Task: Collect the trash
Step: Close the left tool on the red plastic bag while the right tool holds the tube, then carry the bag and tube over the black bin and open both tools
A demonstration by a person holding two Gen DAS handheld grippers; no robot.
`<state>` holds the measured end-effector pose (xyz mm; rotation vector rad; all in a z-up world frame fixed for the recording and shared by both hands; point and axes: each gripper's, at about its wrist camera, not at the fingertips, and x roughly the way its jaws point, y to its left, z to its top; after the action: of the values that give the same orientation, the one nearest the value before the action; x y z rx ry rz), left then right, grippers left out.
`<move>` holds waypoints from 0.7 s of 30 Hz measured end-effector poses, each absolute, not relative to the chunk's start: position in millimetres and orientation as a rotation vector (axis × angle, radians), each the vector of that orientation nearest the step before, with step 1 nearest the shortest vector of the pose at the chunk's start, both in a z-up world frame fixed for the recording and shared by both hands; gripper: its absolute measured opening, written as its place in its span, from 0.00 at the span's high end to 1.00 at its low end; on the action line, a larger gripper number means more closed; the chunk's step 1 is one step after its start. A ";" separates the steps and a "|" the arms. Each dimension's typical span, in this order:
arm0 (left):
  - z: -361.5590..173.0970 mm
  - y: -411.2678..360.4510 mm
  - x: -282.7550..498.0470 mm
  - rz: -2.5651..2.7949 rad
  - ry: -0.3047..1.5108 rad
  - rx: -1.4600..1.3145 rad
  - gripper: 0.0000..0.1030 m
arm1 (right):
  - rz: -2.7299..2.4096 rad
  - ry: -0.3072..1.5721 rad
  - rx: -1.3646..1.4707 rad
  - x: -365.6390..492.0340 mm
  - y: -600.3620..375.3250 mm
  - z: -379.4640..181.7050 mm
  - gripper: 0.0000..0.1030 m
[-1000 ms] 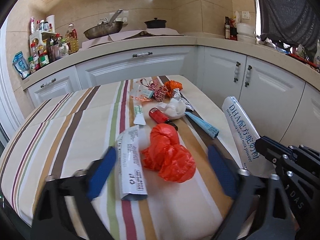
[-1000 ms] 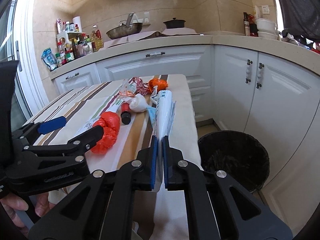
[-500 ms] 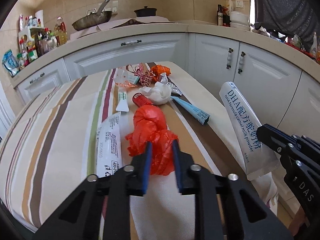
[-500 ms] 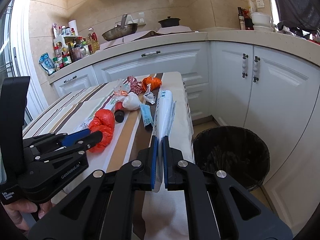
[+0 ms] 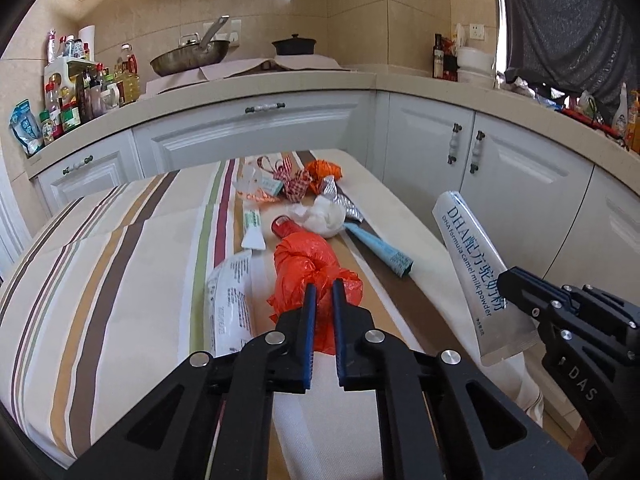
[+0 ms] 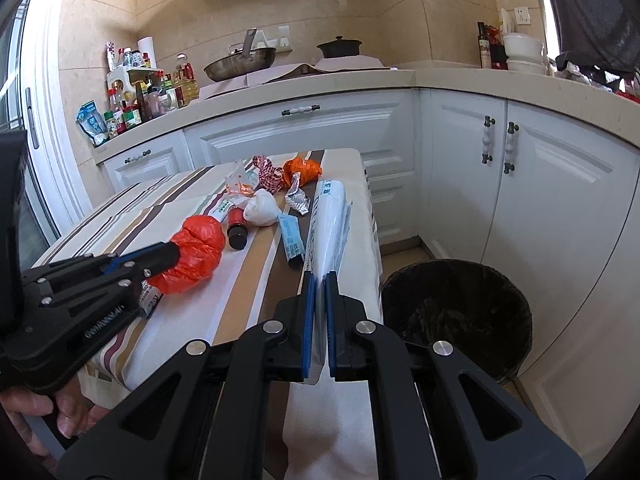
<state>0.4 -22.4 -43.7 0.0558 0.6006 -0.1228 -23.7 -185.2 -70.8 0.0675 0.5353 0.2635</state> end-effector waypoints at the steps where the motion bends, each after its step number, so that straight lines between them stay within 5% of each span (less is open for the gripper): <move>1: -42.4 -22.2 0.6 -0.124 0.595 0.056 0.92 | 0.260 0.534 0.065 -23.5 -185.9 -70.0 0.94; 21: -28.7 -94.3 26.5 -0.336 0.528 0.089 0.92 | 0.052 0.495 0.041 1.5 -260.2 -66.5 0.94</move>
<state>26.5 -94.3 -28.7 0.0886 0.5282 -0.3356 1.5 -260.2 -66.5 0.0414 0.4950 0.0518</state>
